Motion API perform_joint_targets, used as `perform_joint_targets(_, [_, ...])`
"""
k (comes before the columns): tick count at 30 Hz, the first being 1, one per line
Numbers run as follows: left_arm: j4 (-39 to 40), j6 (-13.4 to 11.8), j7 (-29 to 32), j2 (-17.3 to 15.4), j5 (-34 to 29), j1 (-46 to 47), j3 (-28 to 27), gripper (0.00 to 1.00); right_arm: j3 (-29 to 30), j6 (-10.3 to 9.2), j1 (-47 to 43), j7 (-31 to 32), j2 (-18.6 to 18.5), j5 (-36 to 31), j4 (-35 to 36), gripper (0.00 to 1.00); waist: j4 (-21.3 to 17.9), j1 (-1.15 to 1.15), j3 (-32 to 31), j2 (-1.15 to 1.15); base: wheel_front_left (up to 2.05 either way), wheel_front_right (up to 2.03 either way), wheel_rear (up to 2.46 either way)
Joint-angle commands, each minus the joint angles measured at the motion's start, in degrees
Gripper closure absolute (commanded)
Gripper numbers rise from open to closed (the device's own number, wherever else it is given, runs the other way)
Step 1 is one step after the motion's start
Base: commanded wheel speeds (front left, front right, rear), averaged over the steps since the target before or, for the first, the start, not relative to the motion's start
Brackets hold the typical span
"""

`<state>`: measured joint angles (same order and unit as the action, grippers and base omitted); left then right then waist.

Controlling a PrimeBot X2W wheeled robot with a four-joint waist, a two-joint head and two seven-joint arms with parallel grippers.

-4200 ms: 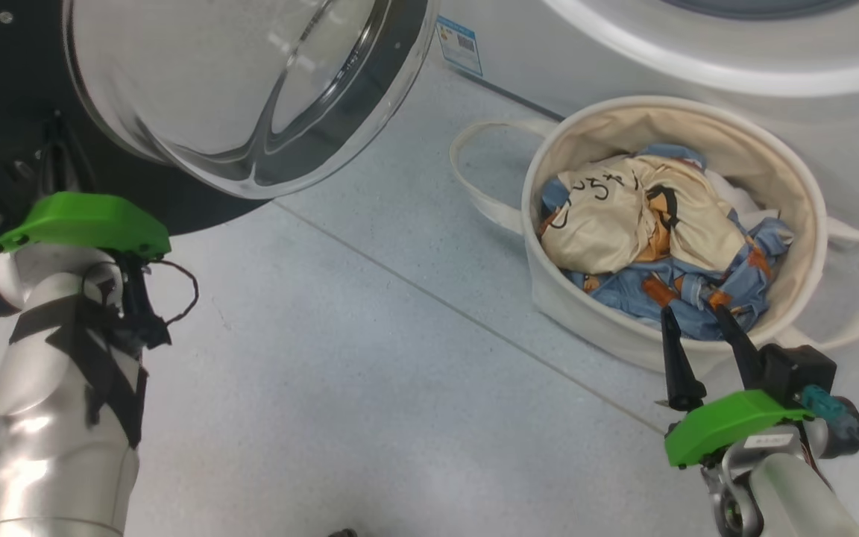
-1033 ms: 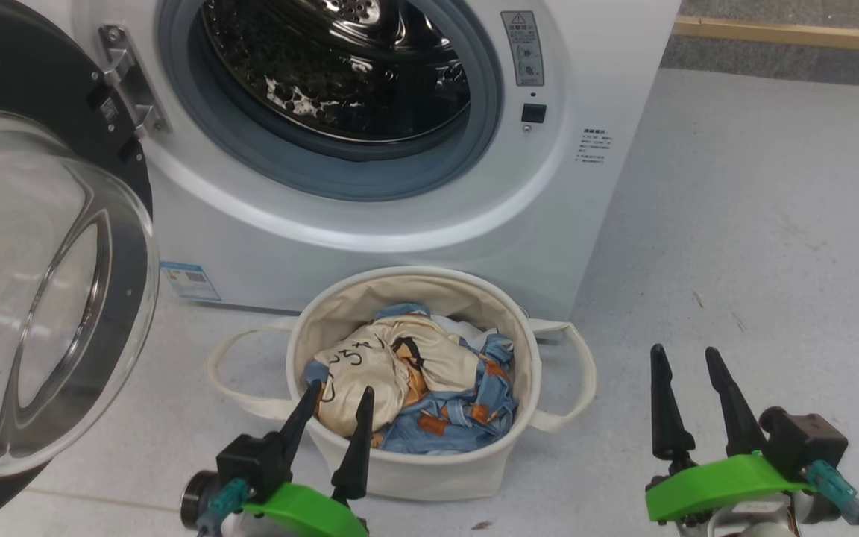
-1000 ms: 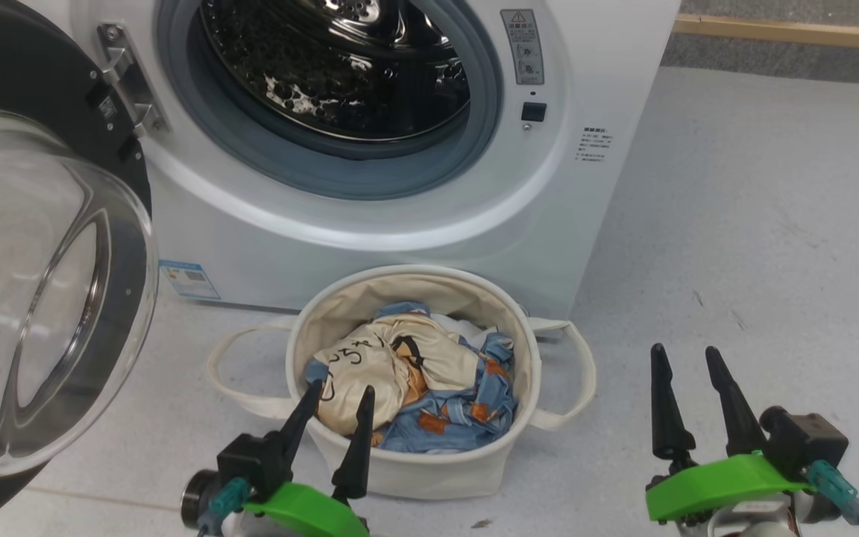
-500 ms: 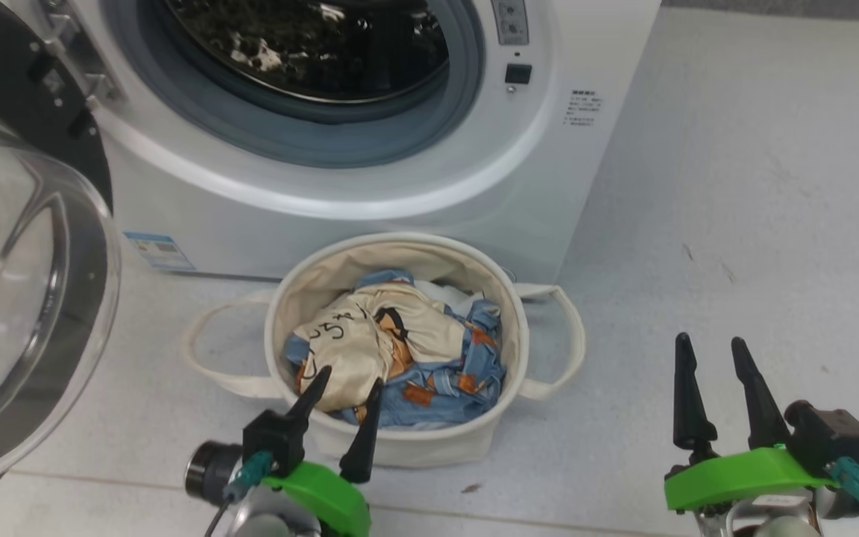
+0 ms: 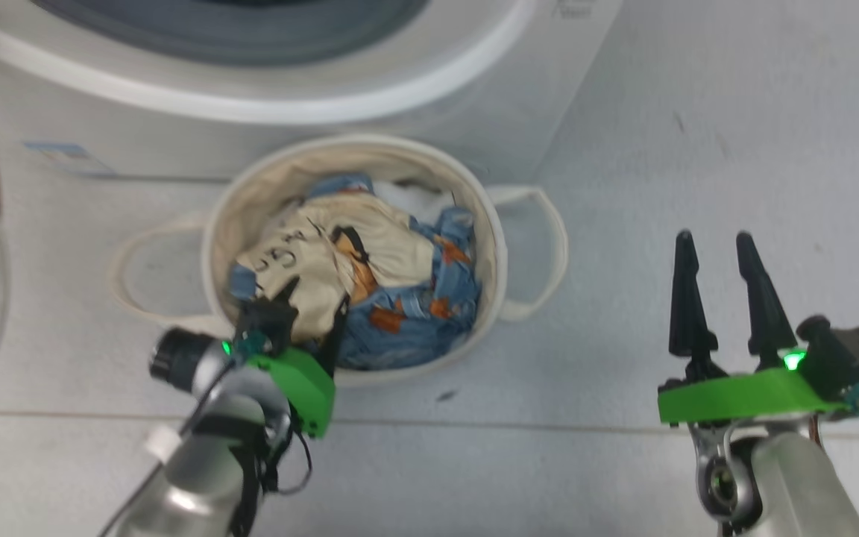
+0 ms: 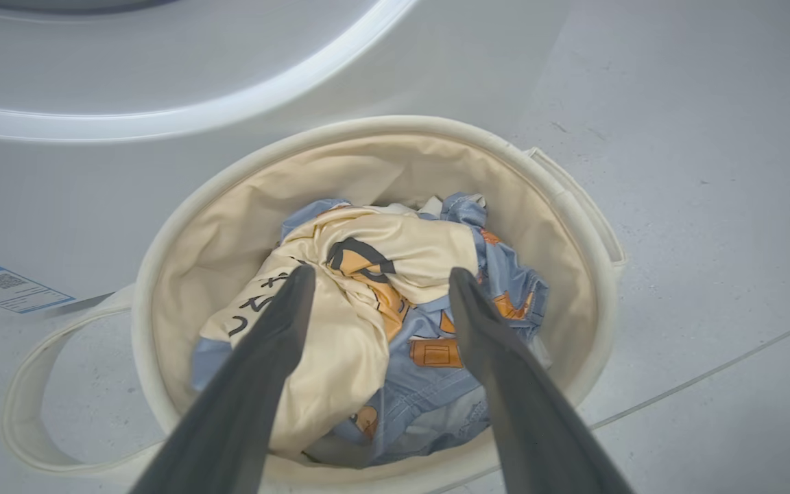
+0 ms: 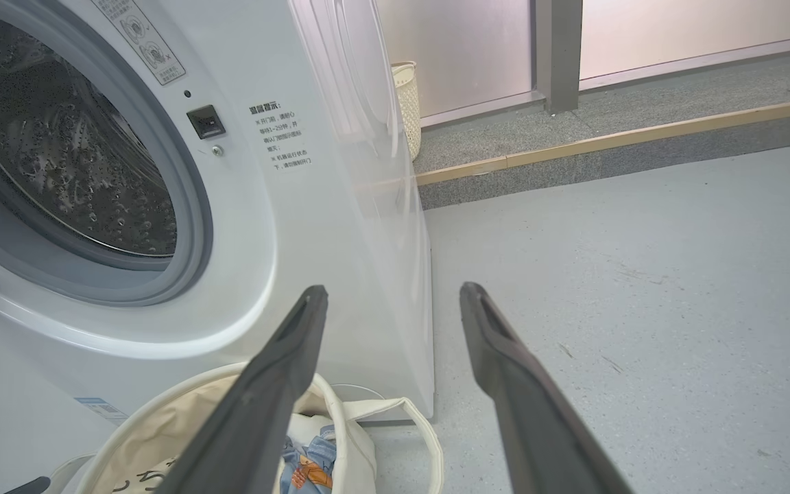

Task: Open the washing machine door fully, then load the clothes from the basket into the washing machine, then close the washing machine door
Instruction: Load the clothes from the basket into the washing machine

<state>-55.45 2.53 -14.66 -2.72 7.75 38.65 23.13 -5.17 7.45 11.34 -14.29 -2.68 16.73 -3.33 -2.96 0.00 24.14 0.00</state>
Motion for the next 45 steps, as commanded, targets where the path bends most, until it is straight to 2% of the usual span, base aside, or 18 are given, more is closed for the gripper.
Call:
perform_joint_targets(1, [0.4, -0.2, -0.3, -1.4, -0.4, 1.2, -1.5, 0.0, -1.5, 0.03, 0.7, -0.7, -0.2, -0.2, 2.1, 0.0, -2.1, 0.0, 4.6, 0.0, 0.0, 0.0, 0.0])
perform_joint_targets(7, [-7.7, -0.6, -0.3, -2.5, -2.5, 8.5, -0.1, 0.0, -1.9, 0.03, 3.8, -0.7, -0.2, -0.2, 3.4, 0.0, -3.5, 0.0, 10.4, 0.0, 0.0, 0.0, 0.0])
perform_joint_targets(13, [-14.6, -2.1, -0.3, -3.3, -7.3, 15.3, 4.6, 0.0, -2.6, 0.03, 6.1, -0.7, -0.2, 0.0, 4.3, 0.0, -4.6, 0.0, 14.6, 0.0, 0.0, 0.0, 0.0])
perform_joint_targets(17, [-16.3, -2.2, -0.1, -3.2, -8.8, 18.7, 6.6, 0.0, -3.0, 0.03, 7.0, -0.7, -0.2, 0.1, 4.4, 0.0, -5.1, 0.0, 16.9, 0.0, 0.0, 0.0, 0.0])
perform_joint_targets(21, [-17.5, -3.5, 2.0, -3.4, -9.8, 21.6, 7.7, 0.0, -3.3, 0.03, 7.7, -0.7, -0.2, 0.1, 4.5, 0.0, -5.7, 0.0, 19.2, 0.0, 0.0, 0.0, 0.0])
perform_joint_targets(26, [-18.2, -4.4, 7.4, -4.8, -11.3, 24.9, 9.4, 0.0, -3.5, 0.03, 8.6, -0.7, -0.2, 0.0, 5.1, 0.0, -6.6, 0.0, 21.9, 0.0, 0.0, 0.0, 0.0])
perform_joint_targets(30, [-18.4, -6.5, 12.4, -6.1, -12.7, 27.1, 10.9, 0.0, -3.8, 0.03, 9.4, -0.7, -0.2, 0.2, 5.5, 0.0, -7.3, 0.0, 23.7, 0.0, 0.0, 0.0, 0.0])
perform_joint_targets(33, [-18.4, -7.7, 13.6, -6.4, -13.5, 28.1, 11.8, 0.0, -4.1, 0.03, 9.9, -0.7, -0.2, 0.3, 5.7, 0.0, -7.7, 0.0, 24.5, 0.0, 0.0, 0.0, 0.0])
perform_joint_targets(37, [-18.5, -8.1, 14.9, -6.4, -13.7, 28.6, 12.4, 0.0, -4.2, 0.03, 10.1, -0.7, -0.2, 0.4, 5.9, 0.0, -7.8, 0.0, 25.2, 0.0, 0.0, 0.0, 0.0])
perform_joint_targets(38, [-18.5, -8.0, 14.7, -6.2, -13.2, 28.8, 12.2, 1.0, -4.1, 0.03, 10.2, -0.7, -0.2, 0.3, 5.9, 0.0, -7.7, 0.0, 25.3, 0.0, 0.0, 0.0, 0.0])
perform_joint_targets(45, [-18.5, -9.1, 8.2, -5.0, -10.8, 28.6, 11.0, 1.0, -3.3, 0.03, 10.5, -0.7, -0.2, -0.2, 5.6, 0.0, -5.8, 0.0, 23.9, 0.0, 0.0, 0.0, 0.0])
